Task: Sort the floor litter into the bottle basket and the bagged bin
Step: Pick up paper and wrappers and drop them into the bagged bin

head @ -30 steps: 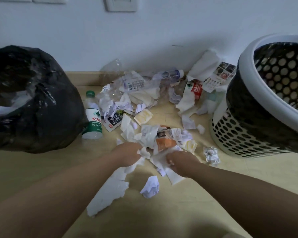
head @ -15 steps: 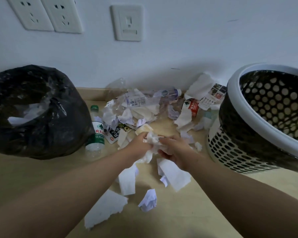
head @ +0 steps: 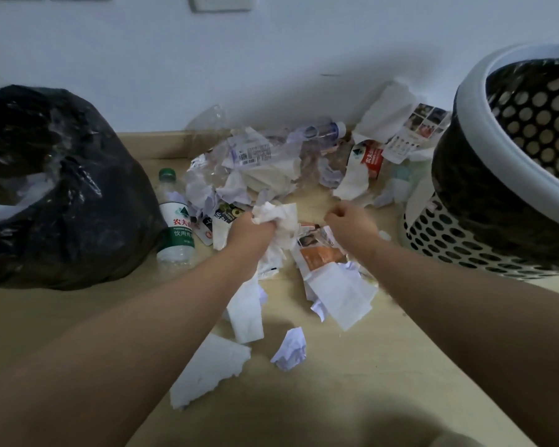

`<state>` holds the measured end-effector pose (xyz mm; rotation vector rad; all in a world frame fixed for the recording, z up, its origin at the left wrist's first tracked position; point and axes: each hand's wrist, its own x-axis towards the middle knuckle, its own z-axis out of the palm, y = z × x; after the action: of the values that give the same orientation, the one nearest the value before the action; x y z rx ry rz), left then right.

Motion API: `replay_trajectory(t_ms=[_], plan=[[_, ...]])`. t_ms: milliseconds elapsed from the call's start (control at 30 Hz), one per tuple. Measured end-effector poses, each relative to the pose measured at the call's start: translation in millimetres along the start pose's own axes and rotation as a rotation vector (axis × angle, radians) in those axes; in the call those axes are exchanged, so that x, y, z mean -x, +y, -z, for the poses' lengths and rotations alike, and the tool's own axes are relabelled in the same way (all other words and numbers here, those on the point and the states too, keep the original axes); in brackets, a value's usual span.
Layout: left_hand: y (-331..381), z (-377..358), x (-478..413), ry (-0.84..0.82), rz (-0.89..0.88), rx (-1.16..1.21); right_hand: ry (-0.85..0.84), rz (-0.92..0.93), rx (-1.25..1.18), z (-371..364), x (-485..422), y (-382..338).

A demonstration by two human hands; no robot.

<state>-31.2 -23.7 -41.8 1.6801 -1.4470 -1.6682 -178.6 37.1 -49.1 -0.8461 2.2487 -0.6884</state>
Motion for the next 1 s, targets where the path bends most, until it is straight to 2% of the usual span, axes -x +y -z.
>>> replay_trajectory(t_ms=[67, 200, 433, 567, 733, 833, 900, 1000], plan=[[1.9, -1.6, -2.9, 0.004, 0.024, 0.06, 0.058, 0.048, 0.154, 4.9, -12.6, 8.5], [0.9, -5.8, -16.1, -0.003, 0.076, 0.081, 0.015, 0.082, 0.47, 8.5, -39.0, 18.4], [-5.9, -11.6, -35.6, -0.021, 0.14, 0.103, -0.1, 0.068, 0.596, -8.6, -59.9, 18.9], [-23.5, -14.4, -33.3, -0.028, 0.149, -0.08, -0.059, -0.024, 0.4, -12.1, -60.3, 22.2], [-26.5, -9.5, -27.6, -0.027, 0.173, -0.142, 0.045, -0.01, 0.056, 6.8, -43.3, 10.0], [-16.5, -8.1, -19.9, -0.031, 0.135, -0.095, 0.086, -0.044, -0.196, 15.8, -28.5, -2.6], [-8.2, -6.6, -12.3, -0.036, 0.119, -0.084, 0.04, -0.117, -0.473, 19.1, -17.9, -13.9], [5.1, -4.4, -2.7, -0.085, 0.081, -0.018, -0.133, -0.214, -0.734, 22.7, 0.3, -32.3]])
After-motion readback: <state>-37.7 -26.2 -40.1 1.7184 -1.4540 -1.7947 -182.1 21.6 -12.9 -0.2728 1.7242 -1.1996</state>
